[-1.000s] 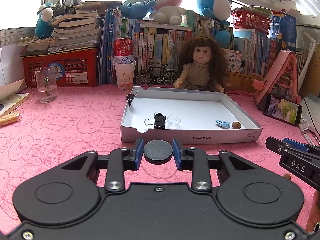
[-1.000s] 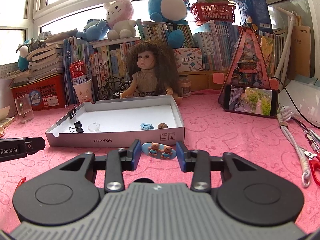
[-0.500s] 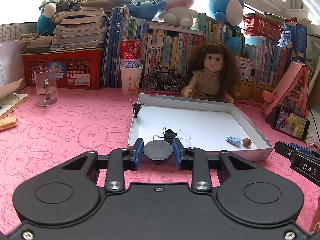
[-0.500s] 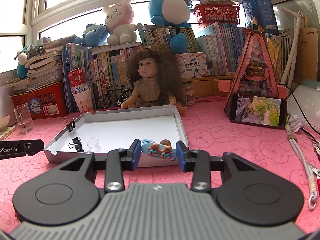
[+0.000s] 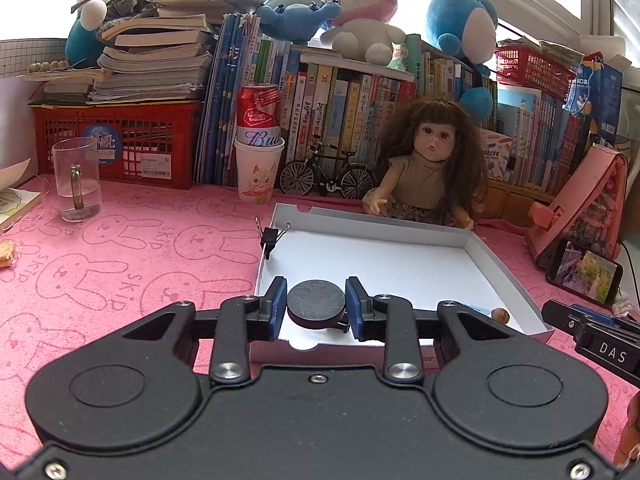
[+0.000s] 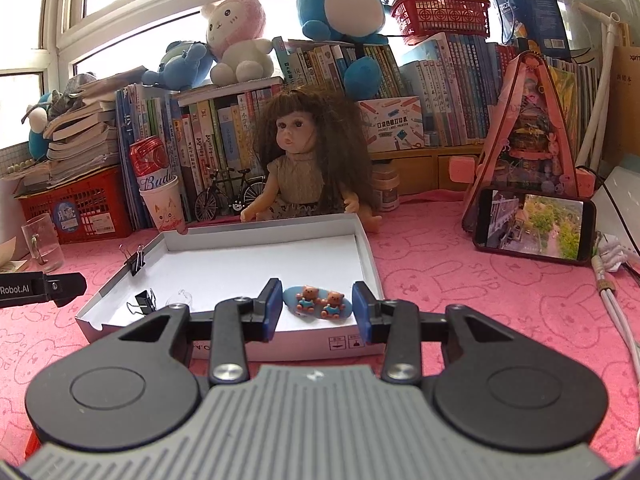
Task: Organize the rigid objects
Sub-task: 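Carry the black lid and blue figurine clip into the white tray and open both tools, then lift both open tools up and back out of the tray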
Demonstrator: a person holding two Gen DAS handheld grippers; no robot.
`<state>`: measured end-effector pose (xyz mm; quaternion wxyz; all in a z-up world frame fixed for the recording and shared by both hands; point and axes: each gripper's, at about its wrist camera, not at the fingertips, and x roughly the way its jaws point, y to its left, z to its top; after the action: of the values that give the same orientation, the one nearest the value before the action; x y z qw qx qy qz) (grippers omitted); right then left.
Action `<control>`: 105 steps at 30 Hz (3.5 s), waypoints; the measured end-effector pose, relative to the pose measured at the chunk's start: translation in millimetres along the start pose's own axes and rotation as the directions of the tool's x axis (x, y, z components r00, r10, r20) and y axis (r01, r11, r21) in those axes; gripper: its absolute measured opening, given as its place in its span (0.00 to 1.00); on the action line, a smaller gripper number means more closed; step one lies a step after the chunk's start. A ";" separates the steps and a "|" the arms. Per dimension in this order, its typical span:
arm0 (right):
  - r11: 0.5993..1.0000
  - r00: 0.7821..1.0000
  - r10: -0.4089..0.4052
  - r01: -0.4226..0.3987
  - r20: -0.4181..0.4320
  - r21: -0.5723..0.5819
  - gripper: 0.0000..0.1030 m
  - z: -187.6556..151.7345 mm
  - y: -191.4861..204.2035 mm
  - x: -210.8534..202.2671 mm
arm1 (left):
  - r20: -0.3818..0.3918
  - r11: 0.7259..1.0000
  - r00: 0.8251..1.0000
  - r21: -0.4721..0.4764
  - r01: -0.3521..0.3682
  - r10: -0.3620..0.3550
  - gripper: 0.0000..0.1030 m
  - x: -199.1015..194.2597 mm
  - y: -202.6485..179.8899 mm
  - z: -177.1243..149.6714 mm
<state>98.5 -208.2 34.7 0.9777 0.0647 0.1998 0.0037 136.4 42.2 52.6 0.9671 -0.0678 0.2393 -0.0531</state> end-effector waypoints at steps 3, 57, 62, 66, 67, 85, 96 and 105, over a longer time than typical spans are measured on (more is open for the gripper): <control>1.000 1.000 0.004 -0.004 -0.013 -0.007 0.42 1.1 -0.1 7.4 | -0.011 1.000 1.000 -0.014 0.002 -0.002 0.29 10.2 2.3 3.3; 0.990 0.916 0.116 -0.073 -0.384 0.124 0.63 41.2 -21.3 143.4 | -0.256 0.998 0.965 0.028 0.056 -0.047 0.46 138.5 -5.6 32.5; 0.990 0.929 0.116 -0.080 -0.353 0.115 0.73 44.2 -19.8 131.4 | -0.216 0.996 0.975 0.049 0.071 -0.058 0.59 122.4 -9.6 36.6; 0.991 0.938 0.117 -0.090 -0.326 0.097 0.81 46.0 -16.9 119.5 | -0.179 0.994 0.982 0.077 0.079 -0.064 0.69 107.5 -14.5 37.4; 0.992 0.940 0.116 -0.092 -0.320 0.091 0.81 46.3 -16.5 116.9 | -0.172 0.993 0.983 0.081 0.081 -0.066 0.70 104.3 -15.2 37.4; 0.995 0.968 0.086 -0.096 -0.234 -0.032 0.86 43.6 1.5 72.1 | -0.130 0.988 0.989 0.124 0.093 -0.077 0.75 55.5 -19.0 21.7; 0.992 0.978 0.075 -0.094 -0.195 -0.087 0.90 37.0 6.1 47.3 | -0.121 0.986 0.988 0.122 0.112 -0.097 0.76 31.5 -18.0 8.9; 0.986 0.982 0.070 -0.095 -0.178 -0.135 0.91 29.7 11.4 32.1 | -0.125 0.982 0.987 0.143 0.121 -0.103 0.76 16.8 -18.9 -4.8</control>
<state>139.9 -199.5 50.7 0.9579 0.0021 0.2799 0.0642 147.6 20.8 43.7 0.9492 -0.0052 0.2867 -0.1293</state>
